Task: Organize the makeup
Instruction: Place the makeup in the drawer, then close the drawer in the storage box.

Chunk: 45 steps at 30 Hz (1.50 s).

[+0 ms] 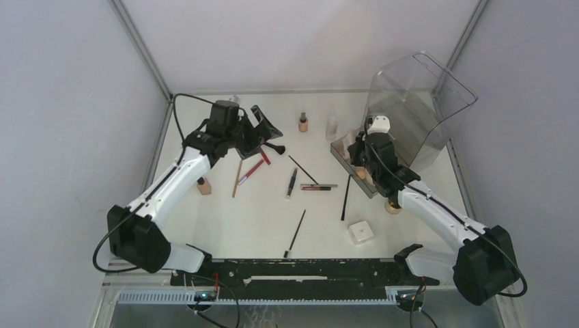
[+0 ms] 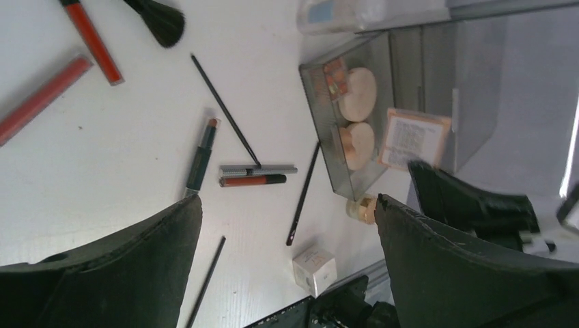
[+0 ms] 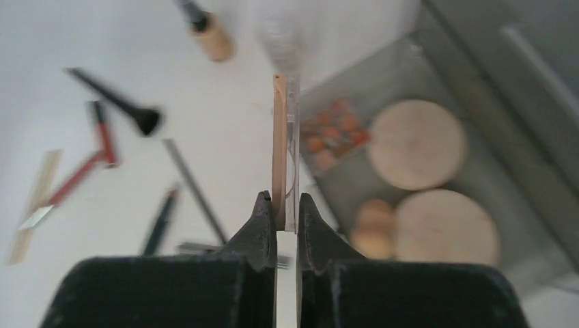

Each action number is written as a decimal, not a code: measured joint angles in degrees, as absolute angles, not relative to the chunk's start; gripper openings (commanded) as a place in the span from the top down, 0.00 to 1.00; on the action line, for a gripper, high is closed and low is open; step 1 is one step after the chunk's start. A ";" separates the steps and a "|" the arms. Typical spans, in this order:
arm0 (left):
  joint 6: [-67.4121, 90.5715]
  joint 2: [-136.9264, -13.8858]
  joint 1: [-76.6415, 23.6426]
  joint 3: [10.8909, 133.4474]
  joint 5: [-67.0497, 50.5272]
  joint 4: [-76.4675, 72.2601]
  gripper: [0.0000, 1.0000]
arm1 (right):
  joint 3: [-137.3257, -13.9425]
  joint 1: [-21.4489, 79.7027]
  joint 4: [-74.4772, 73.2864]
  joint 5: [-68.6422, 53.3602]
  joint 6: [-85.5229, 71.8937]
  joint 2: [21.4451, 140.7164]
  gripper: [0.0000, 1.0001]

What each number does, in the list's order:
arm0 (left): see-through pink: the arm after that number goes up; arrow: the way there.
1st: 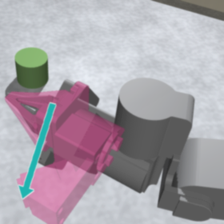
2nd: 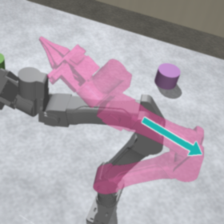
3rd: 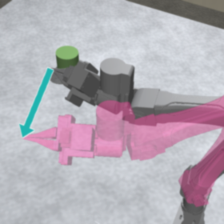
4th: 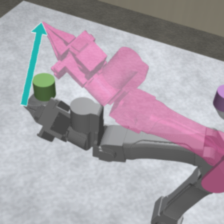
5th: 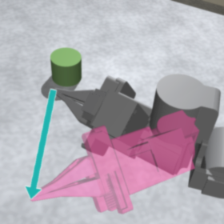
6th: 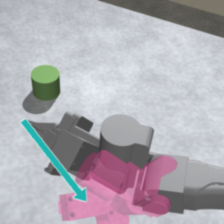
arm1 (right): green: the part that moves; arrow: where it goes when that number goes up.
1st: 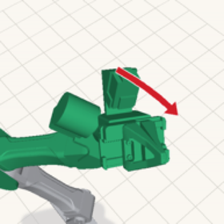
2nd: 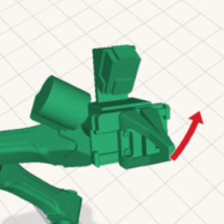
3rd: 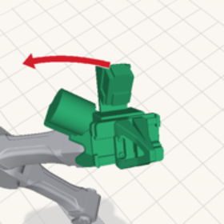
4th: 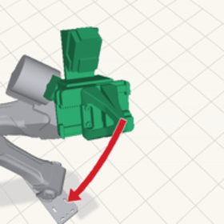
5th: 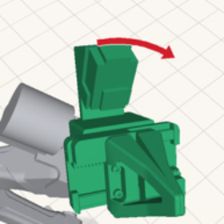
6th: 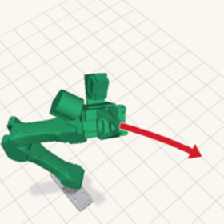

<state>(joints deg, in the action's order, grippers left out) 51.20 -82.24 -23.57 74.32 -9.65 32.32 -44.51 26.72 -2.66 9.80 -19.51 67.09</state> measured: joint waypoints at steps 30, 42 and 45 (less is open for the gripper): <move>47.94 -76.34 -23.07 63.48 -16.49 18.63 0.00 | -57.12 31.16 -17.78 31.73 -5.50 83.24 0.65; 45.01 -74.83 -21.98 63.55 -14.76 20.80 0.00 | -49.04 29.61 -21.32 12.27 -14.06 75.79 1.00; 44.93 -74.83 -21.98 63.55 -14.79 20.80 0.00 | -48.90 29.39 -21.41 9.93 -14.92 78.04 1.00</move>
<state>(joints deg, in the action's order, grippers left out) 44.93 -74.83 -21.98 63.55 -14.79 20.80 -48.90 29.39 -21.41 9.93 -14.92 78.04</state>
